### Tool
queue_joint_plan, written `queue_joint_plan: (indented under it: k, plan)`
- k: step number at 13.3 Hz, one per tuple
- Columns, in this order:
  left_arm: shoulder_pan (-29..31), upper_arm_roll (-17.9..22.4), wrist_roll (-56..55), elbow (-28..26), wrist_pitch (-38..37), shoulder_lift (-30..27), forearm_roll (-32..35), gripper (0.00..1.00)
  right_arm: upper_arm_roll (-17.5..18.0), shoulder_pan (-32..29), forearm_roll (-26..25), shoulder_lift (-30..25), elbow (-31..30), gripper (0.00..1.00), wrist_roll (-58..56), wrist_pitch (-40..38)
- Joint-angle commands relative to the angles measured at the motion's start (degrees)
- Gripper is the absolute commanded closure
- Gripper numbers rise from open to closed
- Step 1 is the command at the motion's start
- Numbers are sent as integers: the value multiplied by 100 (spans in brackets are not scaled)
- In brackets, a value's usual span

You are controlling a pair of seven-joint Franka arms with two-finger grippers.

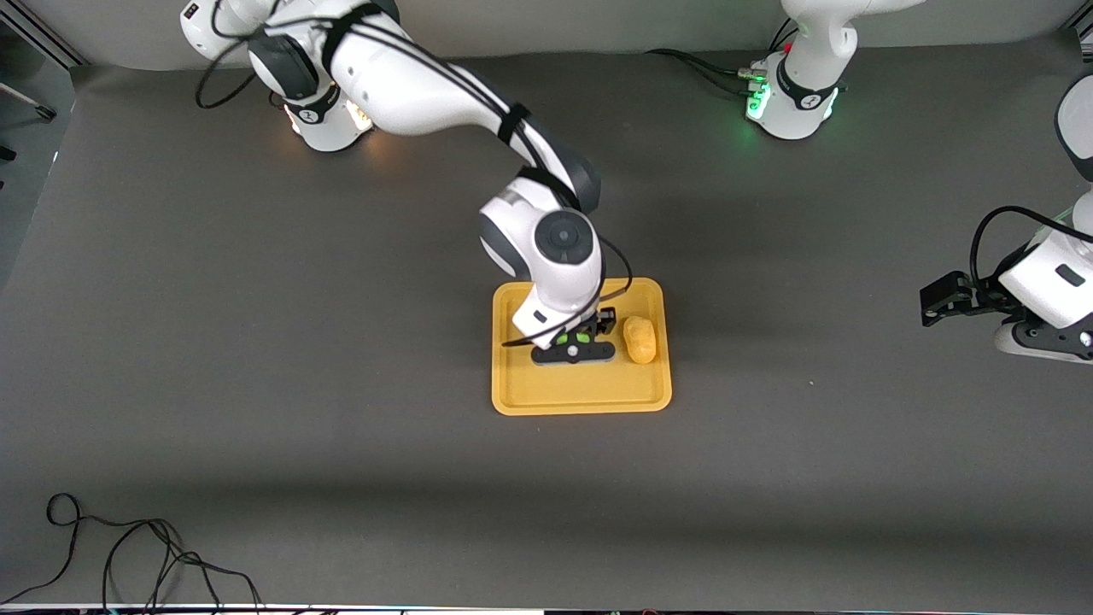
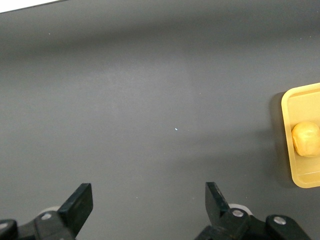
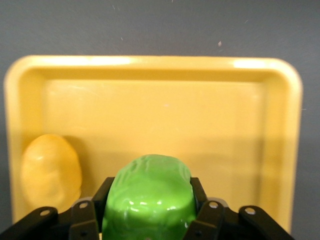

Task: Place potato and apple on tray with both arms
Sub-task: 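Carry the apple over the tray and lower it beside the potato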

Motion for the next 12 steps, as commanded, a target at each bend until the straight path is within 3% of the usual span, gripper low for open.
queue_joint_plan:
  k: [1, 2, 4, 7, 12]
  plan:
    - [-23, 14, 84, 72, -126, 8, 10, 0, -37, 71, -63, 416, 273, 54, 302, 253]
    - [-32, 14, 84, 72, -109, 8, 10, 0, -45, 141, -63, 478, 273, 50, 311, 332]
    - [-23, 14, 84, 80, -100, 17, 10, 0, -72, 142, -124, 540, 264, 0, 311, 403]
    - [-23, 14, 84, 80, -100, 43, 2, 0, -116, 159, -221, 321, 282, 0, 512, 334]
    - [-23, 14, 84, 80, -100, 44, 2, 0, -203, 98, -318, -987, 299, 0, 540, -763]
